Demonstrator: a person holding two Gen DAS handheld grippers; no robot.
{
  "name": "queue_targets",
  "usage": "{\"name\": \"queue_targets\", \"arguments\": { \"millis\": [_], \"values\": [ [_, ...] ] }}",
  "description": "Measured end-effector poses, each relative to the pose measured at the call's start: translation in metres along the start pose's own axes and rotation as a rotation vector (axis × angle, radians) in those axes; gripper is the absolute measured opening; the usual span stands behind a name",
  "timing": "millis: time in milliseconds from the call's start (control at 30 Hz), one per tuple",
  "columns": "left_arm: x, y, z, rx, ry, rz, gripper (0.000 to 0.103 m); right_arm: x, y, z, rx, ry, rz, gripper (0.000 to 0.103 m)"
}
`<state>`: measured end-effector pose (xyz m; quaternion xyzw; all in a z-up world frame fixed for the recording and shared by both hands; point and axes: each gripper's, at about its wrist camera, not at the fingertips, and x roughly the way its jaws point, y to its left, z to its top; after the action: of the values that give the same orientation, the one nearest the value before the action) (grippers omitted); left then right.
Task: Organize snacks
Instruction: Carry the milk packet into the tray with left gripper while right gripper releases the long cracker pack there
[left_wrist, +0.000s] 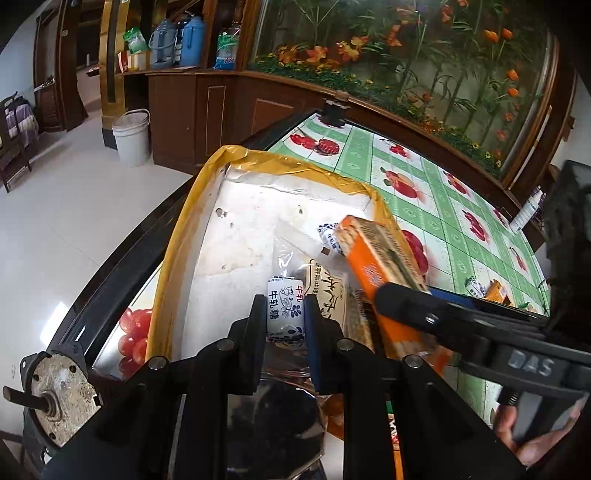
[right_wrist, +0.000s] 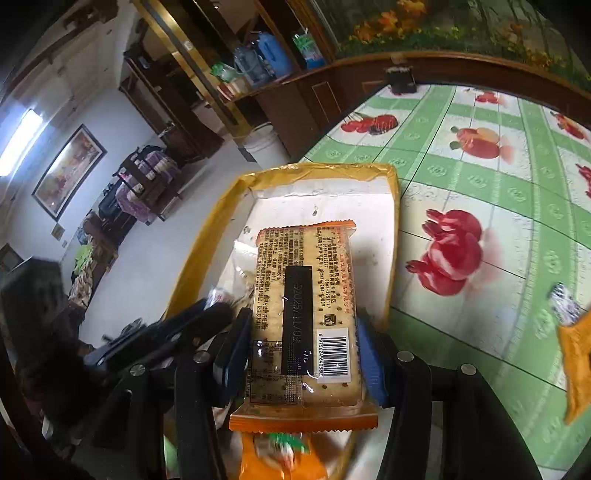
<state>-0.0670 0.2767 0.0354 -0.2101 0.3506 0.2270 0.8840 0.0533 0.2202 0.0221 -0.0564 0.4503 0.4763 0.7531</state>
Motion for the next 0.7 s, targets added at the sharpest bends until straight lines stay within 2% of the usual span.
{"name": "queue_targets", "arguments": {
  "millis": [167, 367, 400, 467, 500, 533, 700],
  "values": [
    [0.000, 0.001, 0.000, 0.002, 0.002, 0.002, 0.017, 0.016, -0.001, 0.001, 0.019, 0.014, -0.002, 0.054],
    [-0.001, 0.002, -0.003, 0.001, -0.004, 0.007, 0.018, 0.016, 0.000, -0.001, 0.010, 0.001, 0.001, 0.057],
    [-0.001, 0.001, -0.002, 0.003, -0.003, 0.007, 0.020, 0.015, 0.000, -0.001, 0.011, -0.001, 0.004, 0.057],
    [-0.003, 0.001, -0.003, 0.001, 0.001, 0.011, 0.032, 0.012, 0.001, -0.003, 0.009, -0.001, 0.008, 0.059],
    [-0.004, 0.001, -0.003, -0.002, 0.000, 0.009, 0.046, 0.010, 0.001, -0.004, 0.009, -0.001, 0.011, 0.060],
    [-0.005, 0.001, -0.003, -0.006, -0.004, 0.007, 0.053, 0.007, 0.002, -0.004, 0.010, -0.002, 0.014, 0.061],
    [-0.012, -0.003, -0.004, -0.008, -0.013, 0.001, 0.053, -0.009, 0.001, -0.008, 0.005, -0.030, 0.020, 0.063]
  ]
}}
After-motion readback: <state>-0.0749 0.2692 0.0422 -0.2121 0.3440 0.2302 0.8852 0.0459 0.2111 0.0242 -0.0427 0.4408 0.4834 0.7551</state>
